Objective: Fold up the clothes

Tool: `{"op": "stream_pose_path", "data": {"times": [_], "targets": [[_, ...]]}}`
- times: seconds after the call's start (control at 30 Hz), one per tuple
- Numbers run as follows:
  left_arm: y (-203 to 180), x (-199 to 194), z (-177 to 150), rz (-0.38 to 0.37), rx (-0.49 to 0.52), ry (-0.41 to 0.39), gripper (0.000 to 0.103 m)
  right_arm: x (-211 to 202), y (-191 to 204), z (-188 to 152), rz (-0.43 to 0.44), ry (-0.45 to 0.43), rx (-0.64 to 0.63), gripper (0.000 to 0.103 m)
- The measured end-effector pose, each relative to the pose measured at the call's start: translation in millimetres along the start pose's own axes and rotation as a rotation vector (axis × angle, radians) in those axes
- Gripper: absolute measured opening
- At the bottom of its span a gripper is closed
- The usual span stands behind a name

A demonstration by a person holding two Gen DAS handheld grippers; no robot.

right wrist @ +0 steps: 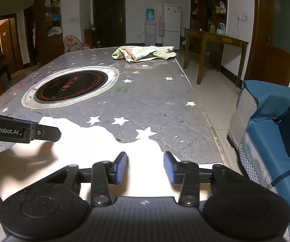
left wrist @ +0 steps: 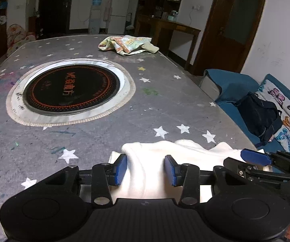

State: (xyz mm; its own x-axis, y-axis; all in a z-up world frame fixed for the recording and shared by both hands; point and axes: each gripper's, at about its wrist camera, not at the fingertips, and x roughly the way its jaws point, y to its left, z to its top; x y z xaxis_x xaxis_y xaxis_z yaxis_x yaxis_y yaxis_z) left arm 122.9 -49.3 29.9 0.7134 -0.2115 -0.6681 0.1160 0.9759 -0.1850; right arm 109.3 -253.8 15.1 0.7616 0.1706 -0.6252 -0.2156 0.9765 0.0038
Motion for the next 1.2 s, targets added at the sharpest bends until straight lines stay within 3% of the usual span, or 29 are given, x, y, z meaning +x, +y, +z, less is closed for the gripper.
{"op": "stream_pose_path", "data": {"times": [0.17, 0.33, 0.6, 0.8, 1.2], "targets": [[-5, -14, 1, 0.021, 0.046, -0.042, 0.048, -9, 2, 2, 0.009, -0.015, 0.009, 0.052], [-3, -6, -8, 0.055, 0.070, 0.021, 0.053, -17, 10, -1, 0.034, 0.008, -0.012, 0.063], [-7, -32, -16, 0.044, 0.079, 0.003, 0.066, -36, 20, -11, 0.039, 0.012, -0.020, 0.066], [-8, -53, -35, 0.031, 0.104, -0.002, 0.067, -65, 24, -28, 0.049, 0.007, -0.024, 0.067], [-11, -59, -63, 0.058, 0.144, 0.008, 0.067, -104, 23, -65, 0.006, -0.009, 0.012, 0.068]]}}
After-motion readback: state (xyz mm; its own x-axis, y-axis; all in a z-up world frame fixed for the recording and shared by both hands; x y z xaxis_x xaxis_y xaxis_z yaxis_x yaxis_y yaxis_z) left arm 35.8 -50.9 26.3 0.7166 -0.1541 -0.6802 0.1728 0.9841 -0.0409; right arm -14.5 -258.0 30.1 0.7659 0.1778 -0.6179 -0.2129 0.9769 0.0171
